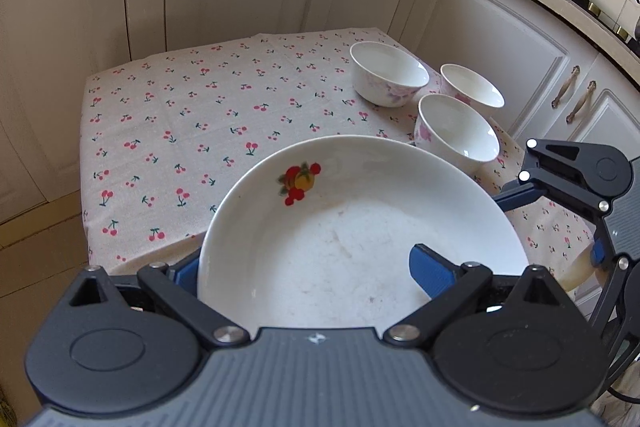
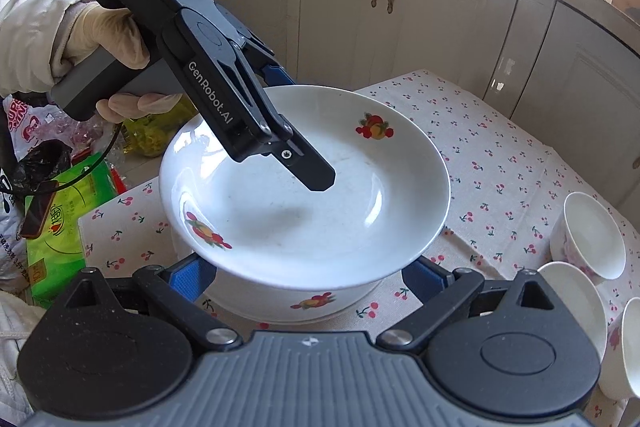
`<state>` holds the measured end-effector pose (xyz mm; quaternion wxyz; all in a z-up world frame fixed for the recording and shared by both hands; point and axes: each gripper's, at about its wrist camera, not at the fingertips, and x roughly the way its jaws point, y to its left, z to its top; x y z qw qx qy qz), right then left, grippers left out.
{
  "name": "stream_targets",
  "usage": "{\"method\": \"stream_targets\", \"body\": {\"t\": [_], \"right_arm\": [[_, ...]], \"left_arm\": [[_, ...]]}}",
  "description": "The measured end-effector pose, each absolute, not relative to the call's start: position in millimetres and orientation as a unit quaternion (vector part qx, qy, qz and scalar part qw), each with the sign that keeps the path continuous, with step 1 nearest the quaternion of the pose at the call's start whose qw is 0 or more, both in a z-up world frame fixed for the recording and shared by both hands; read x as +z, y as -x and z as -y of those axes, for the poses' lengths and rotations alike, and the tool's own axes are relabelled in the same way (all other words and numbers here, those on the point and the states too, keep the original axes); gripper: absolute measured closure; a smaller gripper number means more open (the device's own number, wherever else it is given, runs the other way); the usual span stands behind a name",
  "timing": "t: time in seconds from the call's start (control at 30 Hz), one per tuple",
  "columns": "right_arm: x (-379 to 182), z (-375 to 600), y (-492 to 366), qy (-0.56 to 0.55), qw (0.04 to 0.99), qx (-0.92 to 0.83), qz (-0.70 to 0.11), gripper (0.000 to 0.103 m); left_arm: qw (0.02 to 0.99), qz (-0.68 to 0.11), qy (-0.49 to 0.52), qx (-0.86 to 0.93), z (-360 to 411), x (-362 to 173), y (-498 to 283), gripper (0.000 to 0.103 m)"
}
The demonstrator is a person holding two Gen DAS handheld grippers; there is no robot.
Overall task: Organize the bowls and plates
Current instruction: 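Lift the cherry-decal plate with the left tool and carry it over the plate stack, then lower the cherry-decal plate onto the plate stack and open the left tool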
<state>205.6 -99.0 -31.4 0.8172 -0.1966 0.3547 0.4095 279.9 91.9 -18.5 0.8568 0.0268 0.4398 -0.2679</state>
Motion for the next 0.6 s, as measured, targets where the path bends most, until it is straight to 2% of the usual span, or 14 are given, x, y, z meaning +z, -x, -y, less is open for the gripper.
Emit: {"method": "stream_targets", "body": {"t": [0.6], "right_arm": [[-49.4,101.0,-188.6,0.198,0.810,0.392,-0.388,0.002]], "left_arm": [[0.837,-0.476,-0.022,-0.270,-88.9,-48.4,-268.7,0.004]]}}
